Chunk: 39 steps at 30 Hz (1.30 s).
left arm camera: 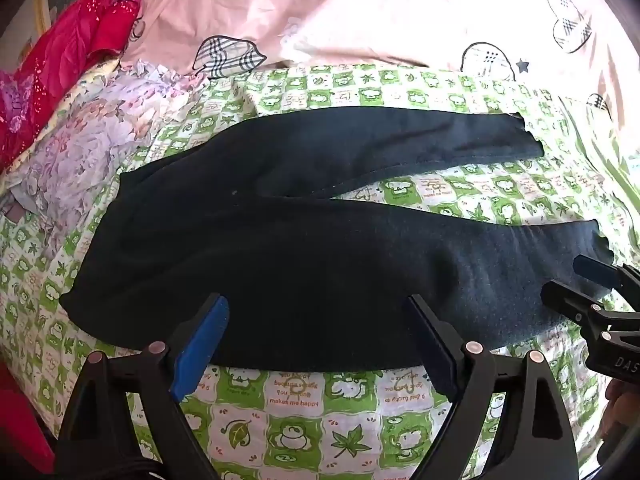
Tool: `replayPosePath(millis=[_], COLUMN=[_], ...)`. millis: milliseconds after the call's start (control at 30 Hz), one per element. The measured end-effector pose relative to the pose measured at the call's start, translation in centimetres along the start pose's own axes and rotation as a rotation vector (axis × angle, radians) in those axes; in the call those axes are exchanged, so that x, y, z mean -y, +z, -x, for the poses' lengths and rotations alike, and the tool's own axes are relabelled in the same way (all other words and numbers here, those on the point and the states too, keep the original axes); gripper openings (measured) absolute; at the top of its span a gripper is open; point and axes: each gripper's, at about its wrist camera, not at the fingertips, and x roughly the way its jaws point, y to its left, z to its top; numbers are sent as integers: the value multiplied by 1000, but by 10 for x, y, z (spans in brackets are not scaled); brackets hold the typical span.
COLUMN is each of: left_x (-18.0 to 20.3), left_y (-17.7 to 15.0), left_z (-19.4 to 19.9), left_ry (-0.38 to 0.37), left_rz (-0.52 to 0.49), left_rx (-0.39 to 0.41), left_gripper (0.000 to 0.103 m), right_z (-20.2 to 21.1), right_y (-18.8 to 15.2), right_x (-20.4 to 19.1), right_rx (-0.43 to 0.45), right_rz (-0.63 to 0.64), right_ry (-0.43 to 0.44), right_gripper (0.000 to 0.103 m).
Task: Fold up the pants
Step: 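Position both grippers over the waistband of the dark navy pants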
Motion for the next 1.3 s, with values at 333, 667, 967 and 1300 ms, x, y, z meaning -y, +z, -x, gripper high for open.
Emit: replayPosePath(millis=[333, 667, 967, 1300], left_x=[4, 2, 3, 2], left_y=[1, 4, 4, 6], left_z=[-4, -7, -11, -13], left_ry=[-13, -17, -35, -54], left_rz=[-10, -18, -10, 6], left_rx=[-3, -1, -15, -28], left_gripper=[89, 90, 90, 90], right_z=[-4, -5, -6, -7], right_y=[2, 1, 0, 2], right_x=[11, 3, 4, 5], right_rx=[0, -3, 17, 16], right_rz=[-4, -12, -18, -3], right_ry=[1, 4, 11, 25], right_gripper=[83, 83, 83, 83])
